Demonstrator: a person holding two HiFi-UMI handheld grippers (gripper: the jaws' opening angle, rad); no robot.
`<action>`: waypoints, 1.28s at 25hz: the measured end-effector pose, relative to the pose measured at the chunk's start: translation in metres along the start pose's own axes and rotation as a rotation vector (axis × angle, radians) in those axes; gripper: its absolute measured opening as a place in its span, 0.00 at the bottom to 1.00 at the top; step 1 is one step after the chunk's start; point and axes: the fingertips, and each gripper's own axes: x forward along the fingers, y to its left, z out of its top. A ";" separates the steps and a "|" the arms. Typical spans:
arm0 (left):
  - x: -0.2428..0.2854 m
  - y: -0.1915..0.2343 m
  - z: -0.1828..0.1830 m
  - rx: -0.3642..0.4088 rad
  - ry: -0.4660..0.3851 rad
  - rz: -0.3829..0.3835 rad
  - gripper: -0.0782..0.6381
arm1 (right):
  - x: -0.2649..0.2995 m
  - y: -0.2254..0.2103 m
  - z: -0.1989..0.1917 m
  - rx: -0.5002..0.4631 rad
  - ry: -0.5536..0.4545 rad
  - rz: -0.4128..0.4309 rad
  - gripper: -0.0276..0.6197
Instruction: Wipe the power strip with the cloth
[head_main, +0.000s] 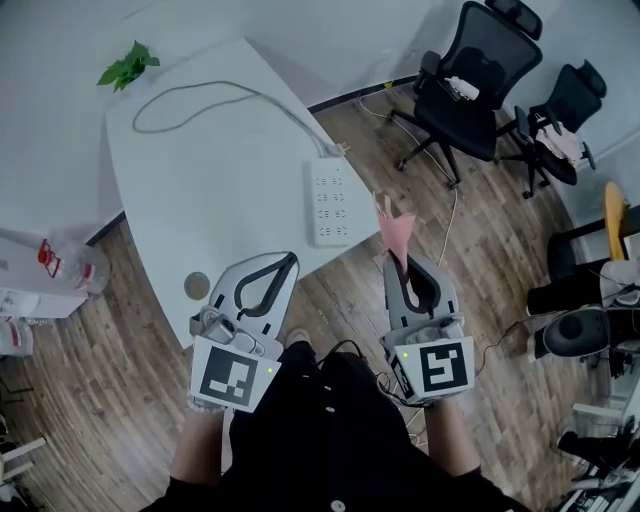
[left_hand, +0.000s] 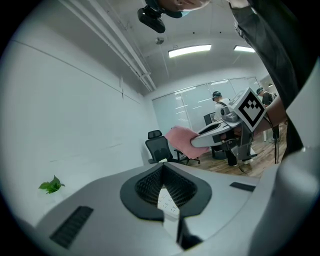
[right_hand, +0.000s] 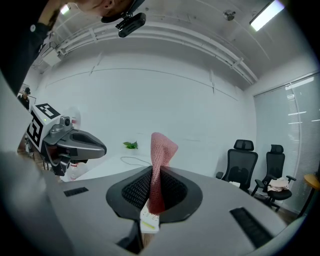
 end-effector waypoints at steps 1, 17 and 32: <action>0.001 0.004 -0.001 -0.001 -0.002 0.002 0.13 | 0.004 0.001 0.000 0.000 0.000 0.002 0.13; 0.019 0.030 -0.002 -0.010 0.003 0.052 0.13 | 0.030 -0.009 0.007 -0.025 -0.002 0.036 0.13; 0.054 0.048 -0.002 -0.027 0.042 0.150 0.13 | 0.076 -0.040 0.004 -0.060 0.010 0.155 0.13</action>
